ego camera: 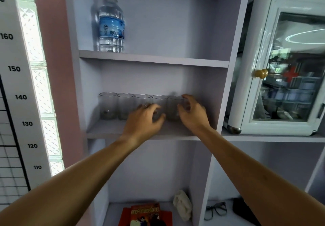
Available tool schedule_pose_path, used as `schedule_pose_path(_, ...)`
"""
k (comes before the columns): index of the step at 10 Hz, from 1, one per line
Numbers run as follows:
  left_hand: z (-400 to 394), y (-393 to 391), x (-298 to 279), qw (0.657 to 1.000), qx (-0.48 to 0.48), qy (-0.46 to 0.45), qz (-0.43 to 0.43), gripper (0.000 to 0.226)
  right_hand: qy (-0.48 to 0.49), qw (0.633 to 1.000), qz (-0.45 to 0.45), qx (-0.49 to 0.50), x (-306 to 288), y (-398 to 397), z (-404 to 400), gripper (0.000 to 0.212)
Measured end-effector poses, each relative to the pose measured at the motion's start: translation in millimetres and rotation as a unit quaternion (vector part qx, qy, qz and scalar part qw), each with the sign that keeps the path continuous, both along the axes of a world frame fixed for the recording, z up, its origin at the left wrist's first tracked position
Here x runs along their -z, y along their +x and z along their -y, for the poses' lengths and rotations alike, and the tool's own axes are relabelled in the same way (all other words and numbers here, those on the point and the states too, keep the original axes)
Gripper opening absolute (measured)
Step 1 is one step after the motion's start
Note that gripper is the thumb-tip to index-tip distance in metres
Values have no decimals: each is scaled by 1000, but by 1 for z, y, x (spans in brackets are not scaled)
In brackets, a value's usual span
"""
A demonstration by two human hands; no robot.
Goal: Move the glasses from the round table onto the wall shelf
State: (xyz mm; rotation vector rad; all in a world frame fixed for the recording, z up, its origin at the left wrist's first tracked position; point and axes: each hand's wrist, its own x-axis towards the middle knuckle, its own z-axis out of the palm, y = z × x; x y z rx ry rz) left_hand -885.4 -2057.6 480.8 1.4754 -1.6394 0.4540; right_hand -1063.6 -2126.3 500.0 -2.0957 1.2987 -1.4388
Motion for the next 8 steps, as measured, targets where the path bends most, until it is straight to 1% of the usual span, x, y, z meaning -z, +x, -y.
schedule_pose_path(1, -7, 26, 1, 992, -74, -85, 64, 44, -77, 993, -92, 9, 3, 11, -10, 53)
schedule_pose_path(2, -11, 60, 3, 983, -151, -36, 99, 60, -101, 969, -224, 19, 9, 35, -20, 64)
schedule_pose_path(3, -7, 69, 7, 980, -171, 48, 90, 73, -91, 966, -242, 29, 13, 45, -20, 68)
schedule_pose_path(4, -4, 74, 8, 980, -168, 71, 84, 84, -89, 968, -234, 33, 15, 51, -19, 69)
schedule_pose_path(5, -4, 73, 9, 980, -165, 70, 88, 85, -79, 965, -246, 36, 16, 53, -19, 71)
schedule_pose_path(7, -10, 74, 1, 978, -150, 122, 78, 86, -26, 964, -262, 32, -2, 51, -28, 73)
schedule_pose_path(8, -21, 73, 5, 979, -131, 128, 85, 84, -13, 971, -234, 55, 4, 52, -47, 74)
